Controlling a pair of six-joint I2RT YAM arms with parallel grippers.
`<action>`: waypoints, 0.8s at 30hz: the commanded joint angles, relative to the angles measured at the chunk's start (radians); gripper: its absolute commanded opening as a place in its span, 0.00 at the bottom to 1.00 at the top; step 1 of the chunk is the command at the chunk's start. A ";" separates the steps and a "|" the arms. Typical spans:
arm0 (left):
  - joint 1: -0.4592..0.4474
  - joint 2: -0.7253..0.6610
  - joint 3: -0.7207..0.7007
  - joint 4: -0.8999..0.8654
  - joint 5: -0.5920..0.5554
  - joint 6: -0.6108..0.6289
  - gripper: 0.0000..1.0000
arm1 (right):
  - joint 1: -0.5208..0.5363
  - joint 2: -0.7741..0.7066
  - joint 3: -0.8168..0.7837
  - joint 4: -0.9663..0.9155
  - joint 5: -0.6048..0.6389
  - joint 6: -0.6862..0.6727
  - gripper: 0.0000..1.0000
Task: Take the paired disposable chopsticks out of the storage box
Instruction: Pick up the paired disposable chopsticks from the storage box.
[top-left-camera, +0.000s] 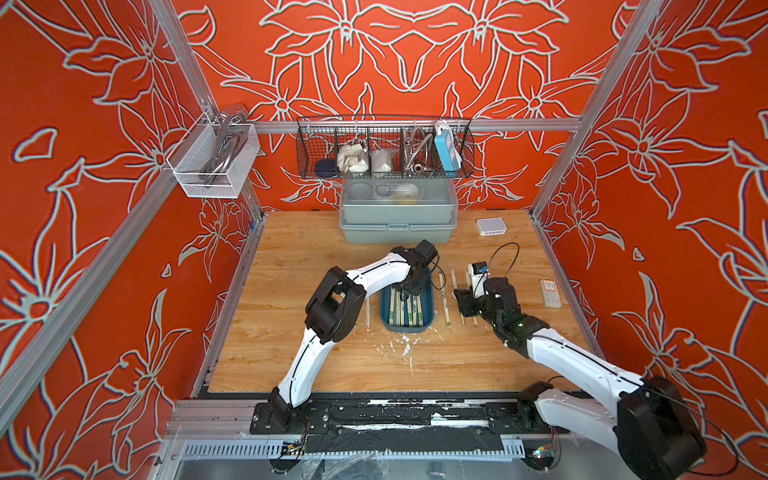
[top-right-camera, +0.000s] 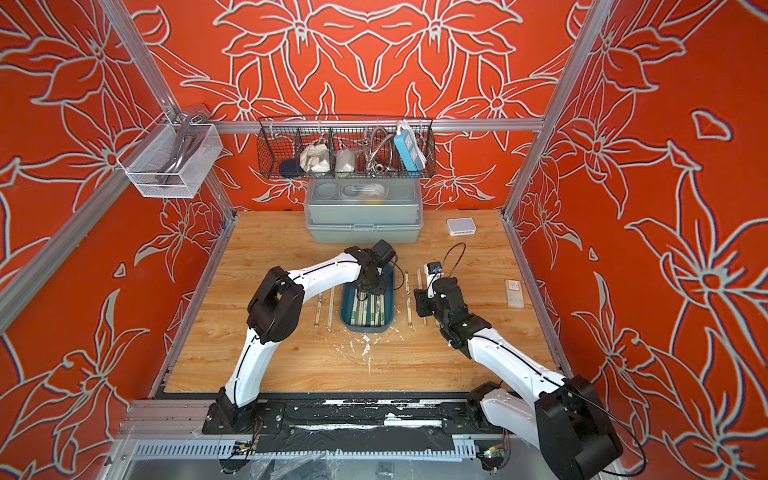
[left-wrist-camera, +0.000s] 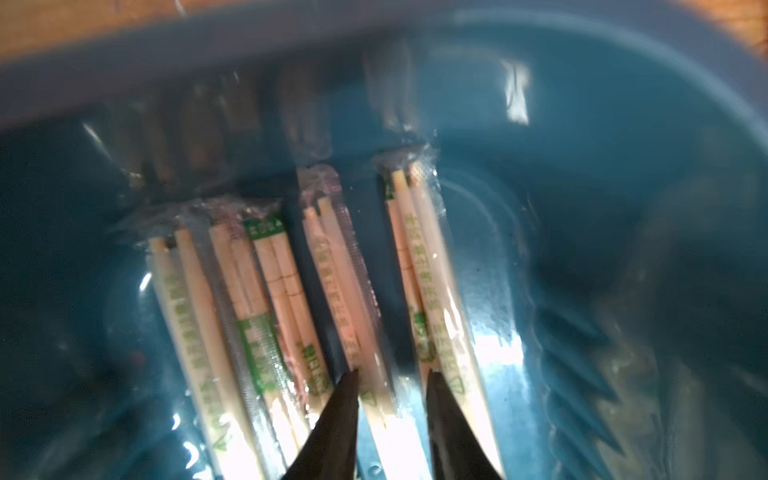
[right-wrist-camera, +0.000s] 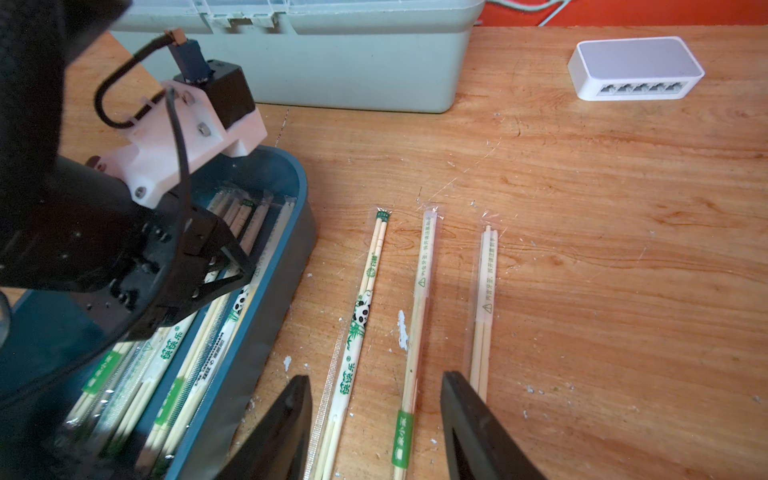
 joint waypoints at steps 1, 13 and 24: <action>0.010 0.027 0.008 -0.027 -0.015 -0.006 0.30 | 0.009 0.005 0.033 -0.010 0.015 0.006 0.54; 0.013 0.065 0.018 -0.036 -0.015 -0.002 0.28 | 0.009 0.007 0.037 -0.020 0.023 0.006 0.55; 0.013 0.070 0.006 -0.035 -0.003 -0.007 0.16 | 0.008 0.017 0.042 -0.024 0.027 0.007 0.55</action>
